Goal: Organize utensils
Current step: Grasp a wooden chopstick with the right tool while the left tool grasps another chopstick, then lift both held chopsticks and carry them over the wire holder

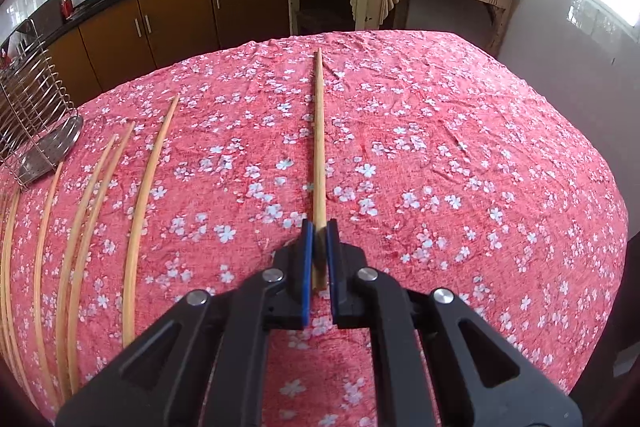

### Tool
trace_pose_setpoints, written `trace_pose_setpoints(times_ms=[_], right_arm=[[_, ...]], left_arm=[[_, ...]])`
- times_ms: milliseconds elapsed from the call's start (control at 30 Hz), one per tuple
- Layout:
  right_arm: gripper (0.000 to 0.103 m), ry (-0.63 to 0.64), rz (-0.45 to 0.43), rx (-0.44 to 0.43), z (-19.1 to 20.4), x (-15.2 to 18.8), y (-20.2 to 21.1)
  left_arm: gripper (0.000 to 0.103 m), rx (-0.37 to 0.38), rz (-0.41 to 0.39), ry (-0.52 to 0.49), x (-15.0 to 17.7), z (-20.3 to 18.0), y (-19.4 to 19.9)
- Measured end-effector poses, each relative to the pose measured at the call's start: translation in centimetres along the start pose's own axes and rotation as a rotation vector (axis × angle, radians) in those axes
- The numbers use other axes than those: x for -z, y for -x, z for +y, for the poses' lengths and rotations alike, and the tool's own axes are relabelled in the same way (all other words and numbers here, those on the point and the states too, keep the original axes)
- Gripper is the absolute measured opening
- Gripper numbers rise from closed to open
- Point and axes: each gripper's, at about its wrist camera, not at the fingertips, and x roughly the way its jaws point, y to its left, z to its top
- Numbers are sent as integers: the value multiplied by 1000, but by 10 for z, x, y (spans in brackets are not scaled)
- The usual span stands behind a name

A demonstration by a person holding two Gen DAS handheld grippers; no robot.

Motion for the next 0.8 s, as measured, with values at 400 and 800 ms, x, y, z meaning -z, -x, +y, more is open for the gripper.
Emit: trace_pose_setpoints(times_ms=[400,800], right_arm=[[8,-5,-1,-8,-2,1,-1],[9,-9,-1,-16,-3,4,4]], left_arm=[[7,-5,43,-32,-32,23,-27],[8,-4,30,-23,-20,23,-18]])
